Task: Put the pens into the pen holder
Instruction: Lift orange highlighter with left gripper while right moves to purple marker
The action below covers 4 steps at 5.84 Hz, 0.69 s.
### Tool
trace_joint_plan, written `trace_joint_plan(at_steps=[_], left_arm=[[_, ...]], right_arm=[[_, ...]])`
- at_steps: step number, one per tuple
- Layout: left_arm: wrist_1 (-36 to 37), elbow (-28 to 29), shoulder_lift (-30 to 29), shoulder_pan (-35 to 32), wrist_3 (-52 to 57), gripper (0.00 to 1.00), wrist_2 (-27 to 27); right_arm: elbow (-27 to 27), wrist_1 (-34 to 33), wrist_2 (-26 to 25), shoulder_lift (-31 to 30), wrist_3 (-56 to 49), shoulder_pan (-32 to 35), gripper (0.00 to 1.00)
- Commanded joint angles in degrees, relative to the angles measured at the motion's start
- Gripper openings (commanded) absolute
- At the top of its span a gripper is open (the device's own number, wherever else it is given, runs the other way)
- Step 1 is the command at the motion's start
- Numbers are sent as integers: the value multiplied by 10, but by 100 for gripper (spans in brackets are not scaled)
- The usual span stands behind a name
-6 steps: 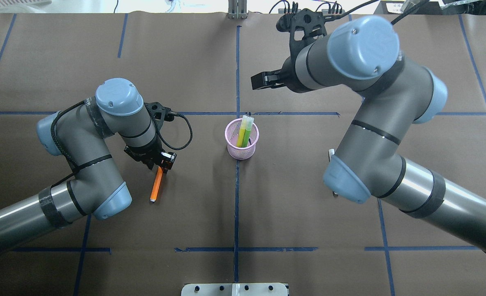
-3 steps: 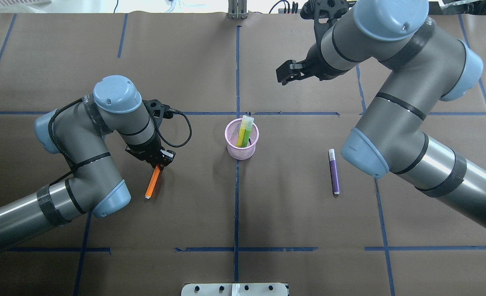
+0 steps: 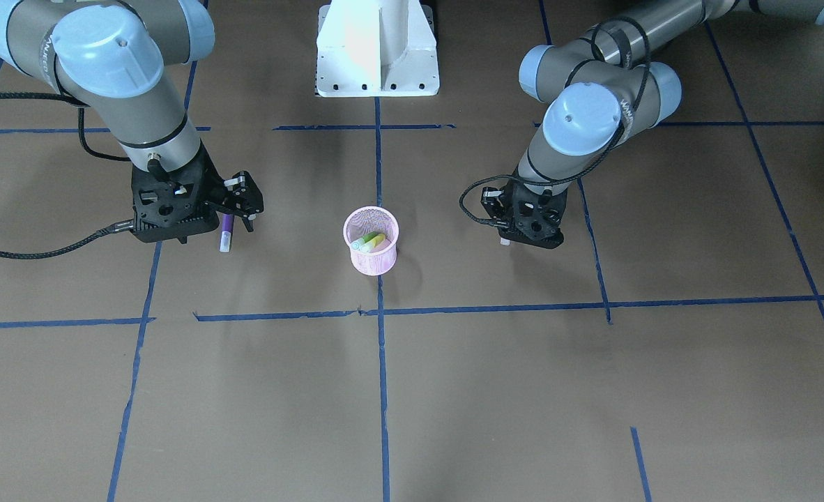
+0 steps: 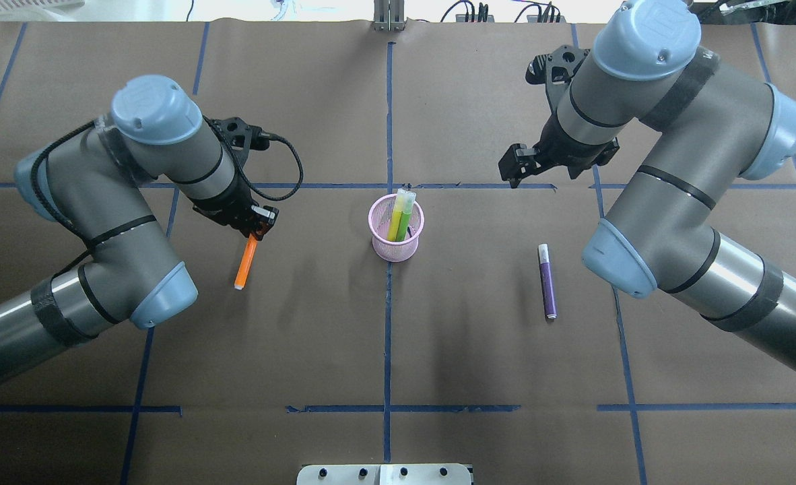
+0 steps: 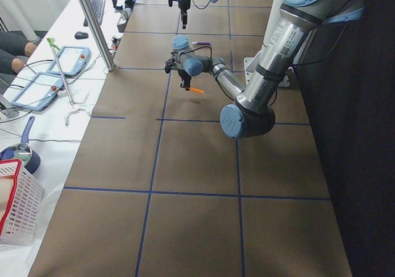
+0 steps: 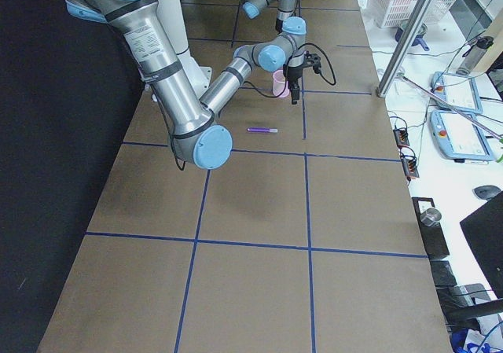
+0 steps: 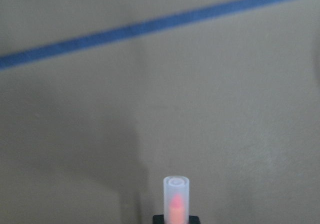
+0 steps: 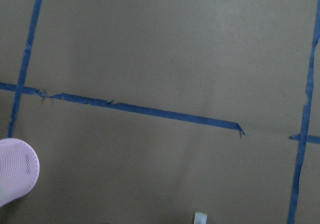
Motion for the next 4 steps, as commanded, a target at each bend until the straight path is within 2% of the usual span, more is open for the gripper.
trace_joint_plan(at_steps=[1, 2, 3, 4], left_arm=[[-1, -28, -17, -9, -4, 0, 41], [-12, -32, -44, -9, -31, 0, 72], [-40, -42, -56, -10, -48, 0, 102], [-55, -54, -58, -10, -59, 0, 128]], right_arm=[[14, -82, 55, 0, -2, 0, 100], [7, -76, 51, -16, -3, -22, 100], [-22, -46, 49, -23, -3, -34, 100], [-70, 27, 48, -32, 2, -37, 100]])
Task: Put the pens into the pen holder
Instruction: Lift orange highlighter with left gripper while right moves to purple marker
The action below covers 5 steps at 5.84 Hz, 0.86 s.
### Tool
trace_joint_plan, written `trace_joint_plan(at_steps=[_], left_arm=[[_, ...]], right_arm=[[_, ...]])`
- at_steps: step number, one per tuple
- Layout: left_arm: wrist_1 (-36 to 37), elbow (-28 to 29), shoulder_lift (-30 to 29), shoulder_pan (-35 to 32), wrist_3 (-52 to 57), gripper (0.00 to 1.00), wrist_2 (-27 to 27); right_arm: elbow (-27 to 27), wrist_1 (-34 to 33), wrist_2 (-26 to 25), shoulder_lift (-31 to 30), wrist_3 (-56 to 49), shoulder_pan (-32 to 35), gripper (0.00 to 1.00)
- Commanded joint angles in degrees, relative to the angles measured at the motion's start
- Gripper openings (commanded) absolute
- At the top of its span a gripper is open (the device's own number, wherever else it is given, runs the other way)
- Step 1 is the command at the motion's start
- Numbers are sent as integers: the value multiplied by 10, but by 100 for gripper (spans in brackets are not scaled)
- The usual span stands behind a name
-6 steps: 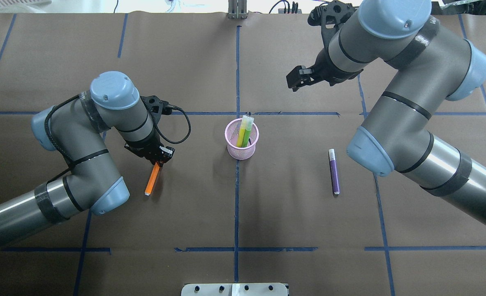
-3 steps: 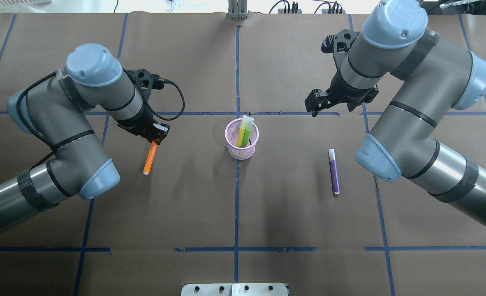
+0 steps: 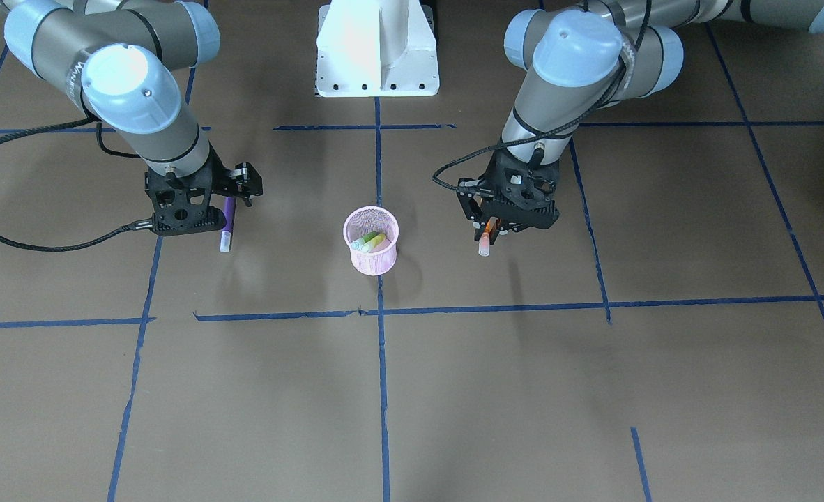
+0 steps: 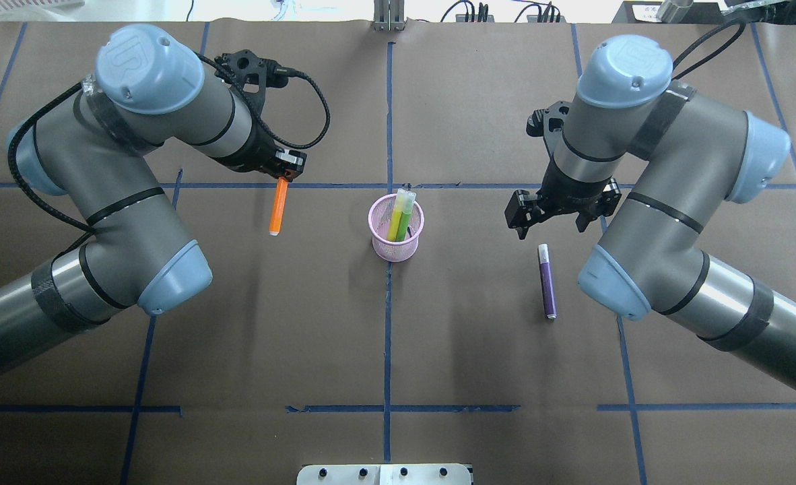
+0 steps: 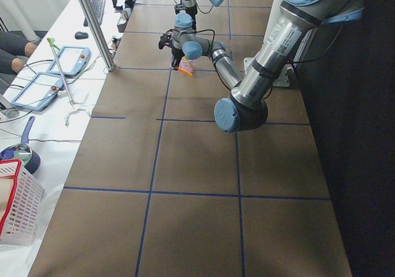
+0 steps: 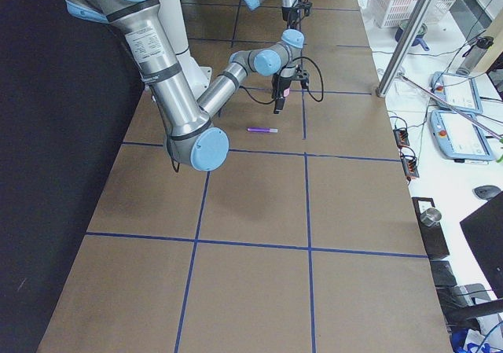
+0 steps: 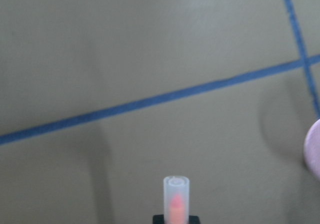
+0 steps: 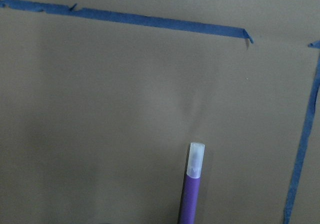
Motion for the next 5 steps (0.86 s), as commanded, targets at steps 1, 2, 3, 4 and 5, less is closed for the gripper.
trace_joint_plan(at_steps=[1, 2, 3, 4, 5], left_arm=[[-18, -20, -13, 0, -33, 0, 39], [-18, -30, -17, 0, -44, 0, 50], [-18, -30, -19, 1, -50, 0, 53], [-17, -30, -24, 1, -63, 0, 53], [-18, -30, -30, 2, -87, 0, 70]], right_arm=[[-77, 106, -2, -12, 4, -7, 100], [-104, 138, -4, -12, 8, -8, 100], [-108, 147, -4, -12, 28, -18, 100], [-104, 148, -5, -18, 36, -23, 100], [-99, 148, -4, -34, 43, -22, 100]])
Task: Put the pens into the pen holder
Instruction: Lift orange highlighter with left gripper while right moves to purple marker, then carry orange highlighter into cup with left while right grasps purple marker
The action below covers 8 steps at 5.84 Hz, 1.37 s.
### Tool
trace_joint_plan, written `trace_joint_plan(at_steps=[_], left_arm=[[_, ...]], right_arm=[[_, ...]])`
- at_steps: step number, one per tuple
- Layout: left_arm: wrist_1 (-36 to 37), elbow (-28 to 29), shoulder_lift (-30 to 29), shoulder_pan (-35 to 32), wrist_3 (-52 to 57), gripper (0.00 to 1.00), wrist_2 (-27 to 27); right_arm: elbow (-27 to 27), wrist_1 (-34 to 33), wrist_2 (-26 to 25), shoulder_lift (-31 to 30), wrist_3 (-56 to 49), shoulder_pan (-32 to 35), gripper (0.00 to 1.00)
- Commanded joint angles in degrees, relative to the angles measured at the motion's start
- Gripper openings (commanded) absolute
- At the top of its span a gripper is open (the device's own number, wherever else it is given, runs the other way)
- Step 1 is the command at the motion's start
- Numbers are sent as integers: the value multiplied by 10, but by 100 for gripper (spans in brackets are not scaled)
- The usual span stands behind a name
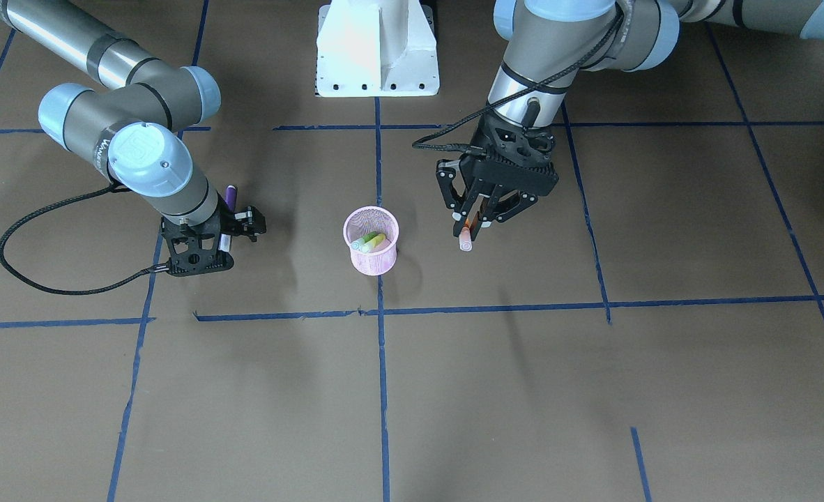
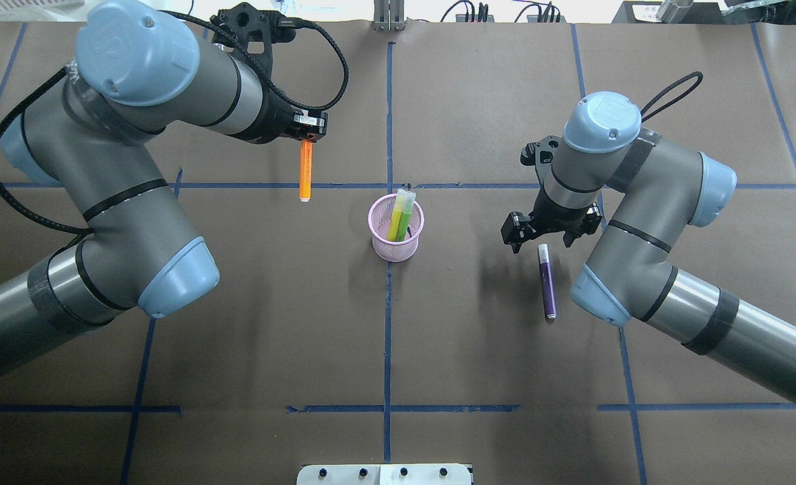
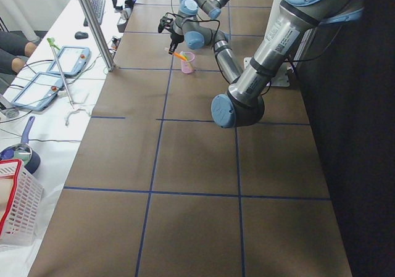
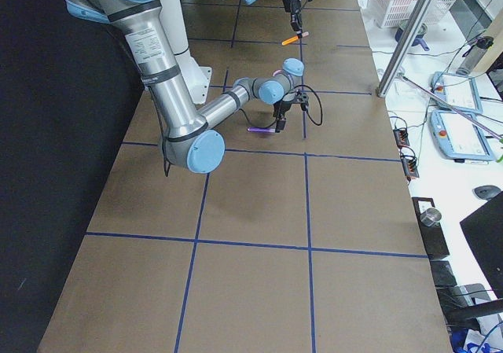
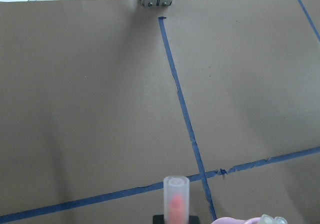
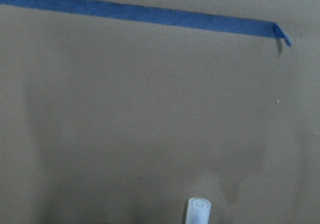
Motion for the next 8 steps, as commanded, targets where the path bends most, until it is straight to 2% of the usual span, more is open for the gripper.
trace_joint_plan(at_steps=[1, 2, 4, 6, 8], left_arm=[[0, 0, -15, 3, -42, 0, 29], [-1, 0, -22, 3, -59, 0, 47], [-122, 41, -23, 28, -136, 0, 126], [-194, 44, -20, 88, -137, 0, 220], [-223, 54, -20, 104, -137, 0, 240]], right_arm=[[4, 1, 0, -18, 9, -2, 100], [8, 1, 0, -22, 20, -6, 100], [17, 1, 2, -22, 24, -7, 100], [17, 1, 2, -22, 27, -12, 100], [15, 1, -5, -24, 31, -22, 100]])
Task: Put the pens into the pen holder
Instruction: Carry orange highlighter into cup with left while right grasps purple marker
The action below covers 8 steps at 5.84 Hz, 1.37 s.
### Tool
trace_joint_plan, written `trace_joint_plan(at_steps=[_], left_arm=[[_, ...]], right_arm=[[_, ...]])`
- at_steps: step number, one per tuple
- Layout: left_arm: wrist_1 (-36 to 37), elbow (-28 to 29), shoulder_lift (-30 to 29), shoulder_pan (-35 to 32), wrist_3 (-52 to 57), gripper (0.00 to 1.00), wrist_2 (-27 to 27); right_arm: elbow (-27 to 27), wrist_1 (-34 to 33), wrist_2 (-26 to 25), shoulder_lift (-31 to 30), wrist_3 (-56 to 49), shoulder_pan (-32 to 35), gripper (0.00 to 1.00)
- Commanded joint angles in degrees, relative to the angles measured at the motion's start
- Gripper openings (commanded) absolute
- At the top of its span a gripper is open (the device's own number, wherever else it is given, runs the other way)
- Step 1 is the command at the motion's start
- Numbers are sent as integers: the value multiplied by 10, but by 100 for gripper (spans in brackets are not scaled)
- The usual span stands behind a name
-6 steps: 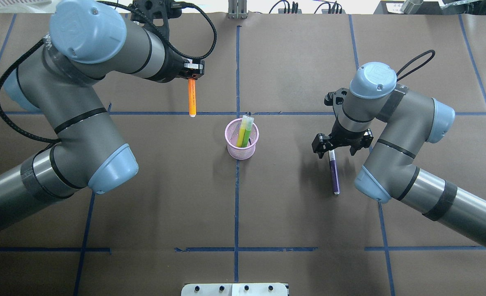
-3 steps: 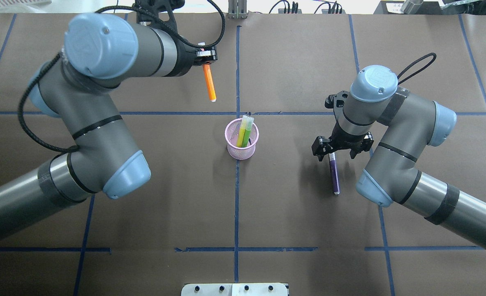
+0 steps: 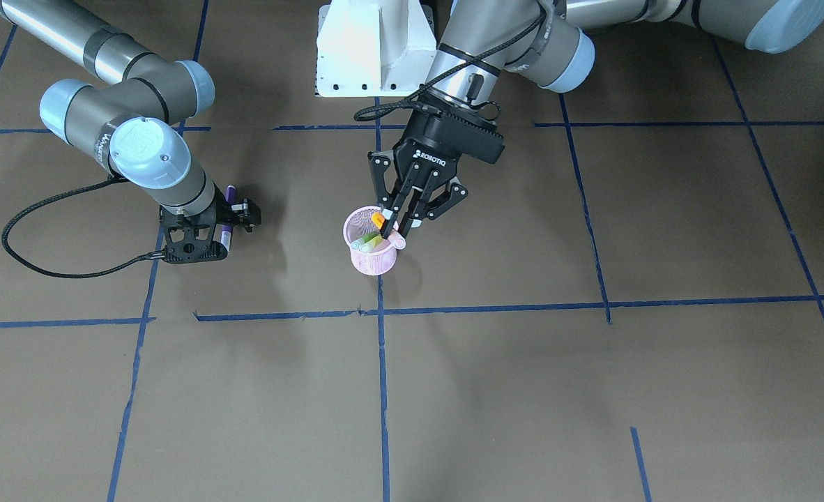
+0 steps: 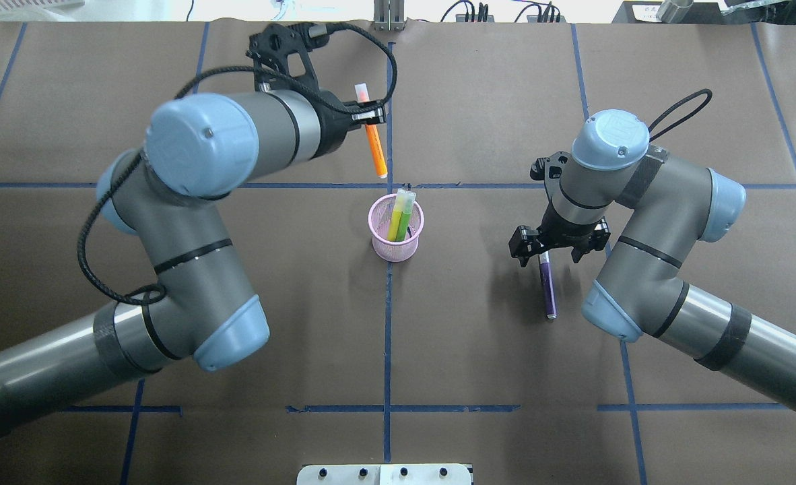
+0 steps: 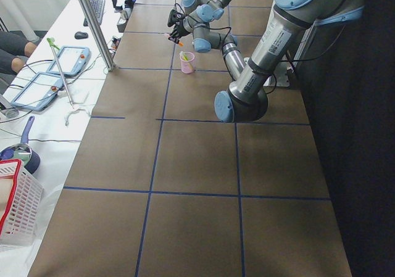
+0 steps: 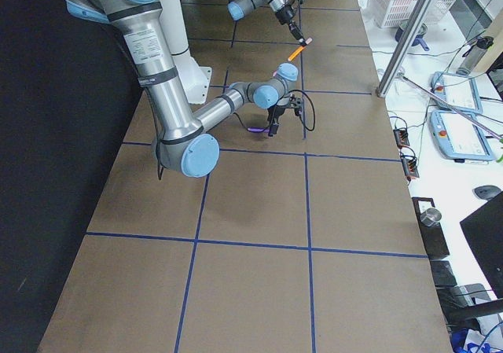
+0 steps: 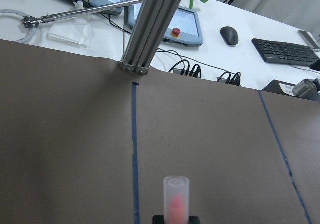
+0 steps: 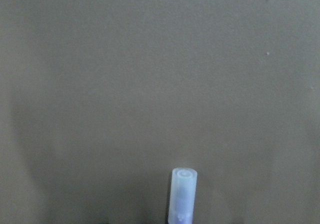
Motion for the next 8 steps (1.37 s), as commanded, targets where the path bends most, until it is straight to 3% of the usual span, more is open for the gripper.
trace_joint_plan(at_steps=[1, 2, 4, 8], left_arm=[[-9, 3, 1, 6, 0, 0, 10], [-9, 12, 1, 14, 0, 0, 39], [-83, 71, 4, 47, 1, 0, 88], [-116, 88, 37, 79, 0, 0, 101]], right_arm=[[0, 1, -5, -1, 4, -8, 100], [0, 1, -6, -2, 3, -8, 100], [0, 1, -6, -2, 3, -8, 100], [0, 1, -6, -1, 3, -8, 100]])
